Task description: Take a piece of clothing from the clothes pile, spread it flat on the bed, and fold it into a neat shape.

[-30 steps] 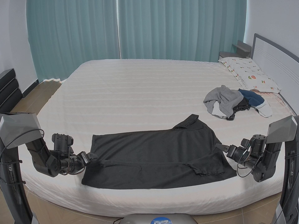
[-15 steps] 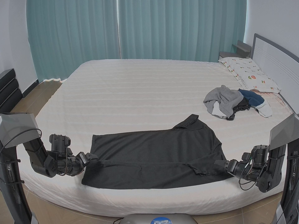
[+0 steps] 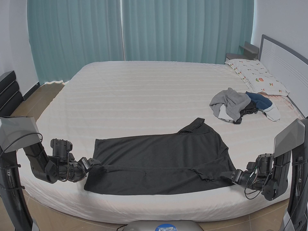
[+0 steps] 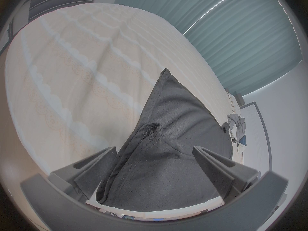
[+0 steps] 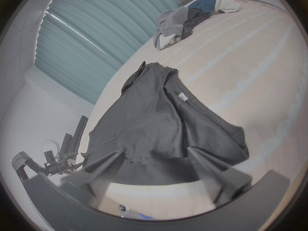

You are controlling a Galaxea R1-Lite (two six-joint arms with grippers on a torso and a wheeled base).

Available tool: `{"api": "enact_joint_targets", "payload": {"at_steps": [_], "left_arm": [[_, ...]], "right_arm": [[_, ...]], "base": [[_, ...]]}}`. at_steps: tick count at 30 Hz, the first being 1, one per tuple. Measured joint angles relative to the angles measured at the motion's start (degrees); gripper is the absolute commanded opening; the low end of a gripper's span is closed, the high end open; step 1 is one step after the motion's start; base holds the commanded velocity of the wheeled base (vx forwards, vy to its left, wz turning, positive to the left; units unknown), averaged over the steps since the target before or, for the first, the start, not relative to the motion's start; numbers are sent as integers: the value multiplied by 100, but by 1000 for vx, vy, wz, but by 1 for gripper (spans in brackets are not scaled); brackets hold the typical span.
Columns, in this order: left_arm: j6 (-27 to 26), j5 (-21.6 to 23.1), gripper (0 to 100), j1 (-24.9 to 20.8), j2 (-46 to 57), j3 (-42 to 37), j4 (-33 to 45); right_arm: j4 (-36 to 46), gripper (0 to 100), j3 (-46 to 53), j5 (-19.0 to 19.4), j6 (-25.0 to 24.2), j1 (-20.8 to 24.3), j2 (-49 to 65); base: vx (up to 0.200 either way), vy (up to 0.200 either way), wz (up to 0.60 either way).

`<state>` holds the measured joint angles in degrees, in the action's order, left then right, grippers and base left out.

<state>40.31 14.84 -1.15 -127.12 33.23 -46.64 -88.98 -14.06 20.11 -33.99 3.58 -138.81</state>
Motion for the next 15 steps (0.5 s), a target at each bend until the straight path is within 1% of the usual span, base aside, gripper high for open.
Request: {"api": "enact_joint_targets", "payload": {"at_steps": [7, 15], "left_arm": [[-6, 0, 100, 0, 0, 0, 0], [-30, -22, 100, -12, -11, 9, 0]], "right_arm": [[2, 0, 339, -2, 308, -41, 89], [-2, 0, 529, -9, 374, -67, 194]], "base": [[0, 0, 0], [0, 0, 0]]}}
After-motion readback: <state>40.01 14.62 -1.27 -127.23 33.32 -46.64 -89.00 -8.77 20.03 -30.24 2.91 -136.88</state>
